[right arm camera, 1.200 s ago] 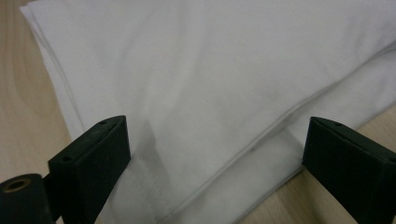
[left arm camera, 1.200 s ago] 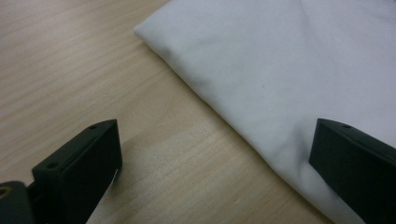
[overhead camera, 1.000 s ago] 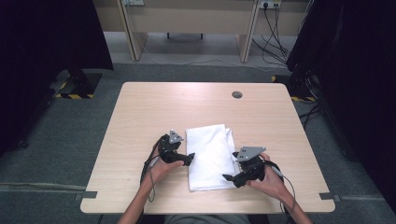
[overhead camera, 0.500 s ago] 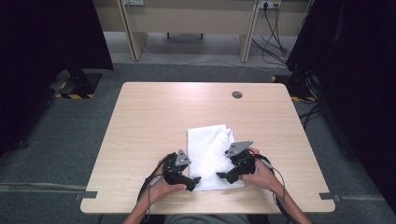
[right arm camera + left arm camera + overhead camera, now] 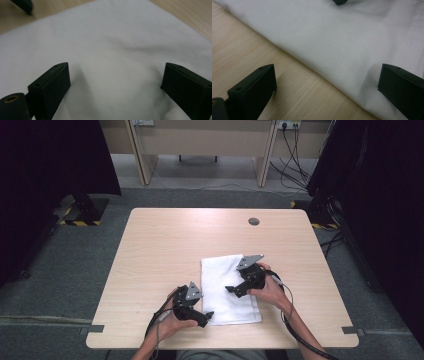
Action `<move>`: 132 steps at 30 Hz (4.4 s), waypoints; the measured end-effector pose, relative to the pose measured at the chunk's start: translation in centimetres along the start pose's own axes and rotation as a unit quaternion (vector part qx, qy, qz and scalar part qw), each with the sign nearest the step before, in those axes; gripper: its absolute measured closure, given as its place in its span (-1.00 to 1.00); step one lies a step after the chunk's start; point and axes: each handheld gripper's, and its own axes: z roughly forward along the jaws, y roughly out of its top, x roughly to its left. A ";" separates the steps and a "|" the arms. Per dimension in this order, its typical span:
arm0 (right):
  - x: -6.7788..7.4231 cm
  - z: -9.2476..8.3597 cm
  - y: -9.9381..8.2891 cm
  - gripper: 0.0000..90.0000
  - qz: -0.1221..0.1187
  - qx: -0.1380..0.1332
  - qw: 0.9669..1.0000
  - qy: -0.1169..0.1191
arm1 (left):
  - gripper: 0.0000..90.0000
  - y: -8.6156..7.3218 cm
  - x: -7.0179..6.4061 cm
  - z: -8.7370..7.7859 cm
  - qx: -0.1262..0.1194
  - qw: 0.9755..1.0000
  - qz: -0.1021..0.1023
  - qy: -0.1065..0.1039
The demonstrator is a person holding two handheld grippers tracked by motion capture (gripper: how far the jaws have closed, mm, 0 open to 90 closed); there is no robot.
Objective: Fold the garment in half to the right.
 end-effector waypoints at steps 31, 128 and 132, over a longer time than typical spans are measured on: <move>-0.2 -3.2 -2.3 -0.84 0.036 -0.019 0.999 -0.009 | -0.99 -0.3 0.1 -0.3 0.001 1.000 -0.002 0.000; -0.1 1.2 0.3 -0.95 0.031 -0.013 0.999 -0.003 | -0.95 -3.5 4.8 -3.7 0.000 0.999 -0.026 0.030; -0.3 1.3 0.4 -0.95 0.029 -0.011 1.000 -0.002 | -0.95 -3.4 4.6 -3.6 0.000 0.999 -0.023 0.027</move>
